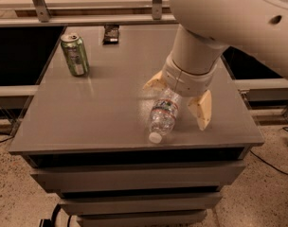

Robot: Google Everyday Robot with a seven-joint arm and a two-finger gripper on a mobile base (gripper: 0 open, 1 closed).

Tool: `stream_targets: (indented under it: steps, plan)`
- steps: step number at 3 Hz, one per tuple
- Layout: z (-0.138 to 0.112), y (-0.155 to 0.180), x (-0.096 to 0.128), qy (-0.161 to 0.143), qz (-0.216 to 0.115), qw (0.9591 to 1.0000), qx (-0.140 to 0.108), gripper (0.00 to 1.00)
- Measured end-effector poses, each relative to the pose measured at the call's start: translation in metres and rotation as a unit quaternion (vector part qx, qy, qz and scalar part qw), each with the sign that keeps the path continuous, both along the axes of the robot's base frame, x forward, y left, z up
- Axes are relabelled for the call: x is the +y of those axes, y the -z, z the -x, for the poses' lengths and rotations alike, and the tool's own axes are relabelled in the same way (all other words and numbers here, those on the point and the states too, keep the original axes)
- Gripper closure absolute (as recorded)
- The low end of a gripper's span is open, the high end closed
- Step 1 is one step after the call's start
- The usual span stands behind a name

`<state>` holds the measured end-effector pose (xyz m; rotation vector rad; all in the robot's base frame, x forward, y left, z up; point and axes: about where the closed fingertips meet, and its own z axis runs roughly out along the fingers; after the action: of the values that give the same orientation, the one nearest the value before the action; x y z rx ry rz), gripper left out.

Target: Move water bottle near rxbar chocolate

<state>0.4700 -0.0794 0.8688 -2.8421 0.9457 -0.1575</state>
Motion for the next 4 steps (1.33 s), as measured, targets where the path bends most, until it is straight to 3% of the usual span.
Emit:
stream_targets:
  steps: [1, 2, 4]
  plan:
    - [-0.007, 0.012, 0.000, 0.006, 0.008, 0.9999, 0.009, 0.24]
    - [-0.014, 0.025, -0.002, 0.014, 0.020, 0.9996, 0.016, 0.23]
    - [-0.027, 0.026, -0.004, 0.035, 0.016, 0.9989, 0.024, 0.56]
